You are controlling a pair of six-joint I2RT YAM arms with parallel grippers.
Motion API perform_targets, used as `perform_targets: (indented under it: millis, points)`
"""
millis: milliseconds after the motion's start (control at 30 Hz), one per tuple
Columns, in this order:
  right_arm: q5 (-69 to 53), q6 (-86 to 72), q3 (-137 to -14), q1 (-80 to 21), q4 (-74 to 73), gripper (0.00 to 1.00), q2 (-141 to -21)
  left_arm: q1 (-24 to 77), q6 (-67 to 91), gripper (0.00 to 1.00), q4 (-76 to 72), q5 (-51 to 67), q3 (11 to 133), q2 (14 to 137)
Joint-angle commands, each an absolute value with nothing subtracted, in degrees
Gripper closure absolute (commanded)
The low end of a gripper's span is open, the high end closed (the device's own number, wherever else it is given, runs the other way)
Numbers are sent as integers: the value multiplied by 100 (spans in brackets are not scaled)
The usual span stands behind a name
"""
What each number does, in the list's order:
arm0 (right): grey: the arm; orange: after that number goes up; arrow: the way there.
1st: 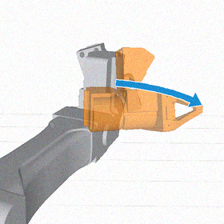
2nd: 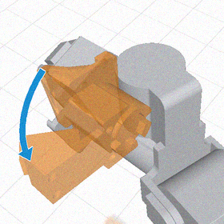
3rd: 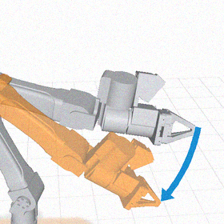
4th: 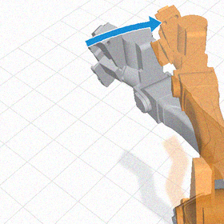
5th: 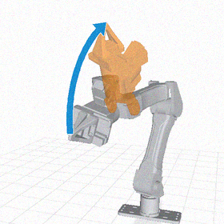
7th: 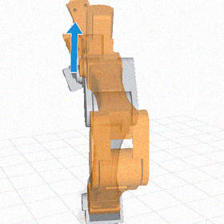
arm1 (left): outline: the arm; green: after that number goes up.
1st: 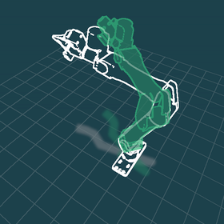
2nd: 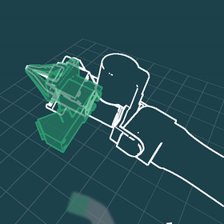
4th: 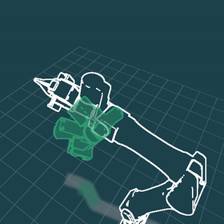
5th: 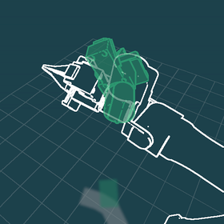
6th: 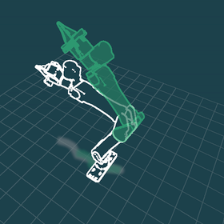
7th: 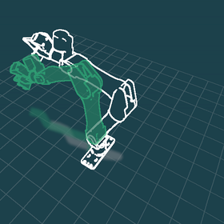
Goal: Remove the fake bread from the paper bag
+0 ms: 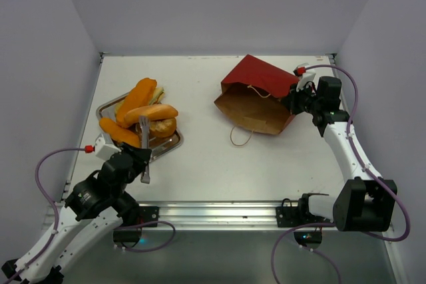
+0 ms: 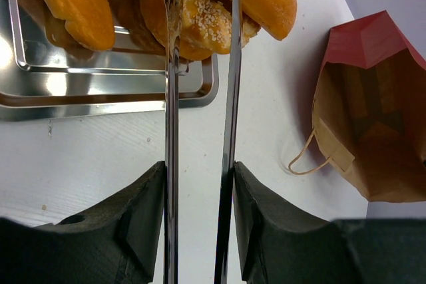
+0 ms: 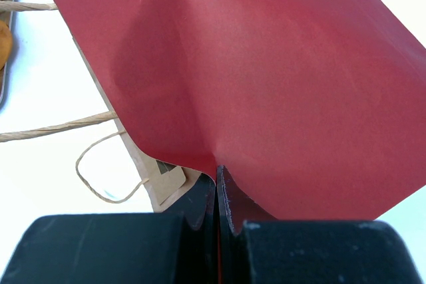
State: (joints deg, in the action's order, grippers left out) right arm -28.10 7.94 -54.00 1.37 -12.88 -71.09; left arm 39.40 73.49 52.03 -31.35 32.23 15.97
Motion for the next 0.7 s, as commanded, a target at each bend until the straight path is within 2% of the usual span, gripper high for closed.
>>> perform_targets:
  millis: [0,667]
  points:
    - [-2927,809,-5414,149,-1204,100,-7031,3920,7523,54,5212,-3384,3234,1529]
    - [-2927,809,-5414,149,-1195,100,-7022,3999,7585,53,5677,-3261,3507,1195]
